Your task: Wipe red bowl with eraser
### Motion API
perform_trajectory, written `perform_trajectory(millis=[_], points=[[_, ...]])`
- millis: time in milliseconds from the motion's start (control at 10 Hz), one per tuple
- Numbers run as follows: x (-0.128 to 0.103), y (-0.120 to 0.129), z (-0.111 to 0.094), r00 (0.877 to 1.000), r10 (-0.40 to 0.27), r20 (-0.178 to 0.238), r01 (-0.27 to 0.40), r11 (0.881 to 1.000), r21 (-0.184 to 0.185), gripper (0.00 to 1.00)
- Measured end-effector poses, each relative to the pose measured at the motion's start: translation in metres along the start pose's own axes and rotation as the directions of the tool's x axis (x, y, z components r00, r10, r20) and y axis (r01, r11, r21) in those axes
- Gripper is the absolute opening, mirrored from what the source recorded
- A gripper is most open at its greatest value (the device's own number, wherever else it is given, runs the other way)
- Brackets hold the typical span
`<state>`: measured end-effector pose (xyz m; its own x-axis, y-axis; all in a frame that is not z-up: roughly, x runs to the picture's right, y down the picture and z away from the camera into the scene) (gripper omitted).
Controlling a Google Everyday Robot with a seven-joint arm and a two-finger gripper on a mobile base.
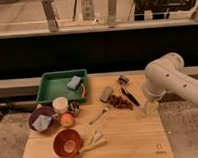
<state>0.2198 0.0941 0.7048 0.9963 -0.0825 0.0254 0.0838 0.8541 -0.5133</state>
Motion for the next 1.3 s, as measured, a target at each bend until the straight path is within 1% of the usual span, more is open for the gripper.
perform_trajectory(millis=[200, 300, 700, 1200, 1300], points=[[0.0, -0.002, 0.003, 1.0, -0.021, 0.003, 0.021, 1.0, 0.002, 0.8], [-0.005, -0.005, 0.008, 0.999, -0.037, 0.009, 0.037, 0.999, 0.003, 0.8], [-0.052, -0.023, 0.017, 0.993, -0.116, 0.029, 0.116, 0.993, 0.015, 0.8], [-0.065, -0.032, 0.027, 0.985, -0.169, 0.044, 0.168, 0.986, 0.022, 0.8], [-0.076, -0.037, 0.029, 0.981, -0.187, 0.051, 0.186, 0.982, 0.024, 0.8]])
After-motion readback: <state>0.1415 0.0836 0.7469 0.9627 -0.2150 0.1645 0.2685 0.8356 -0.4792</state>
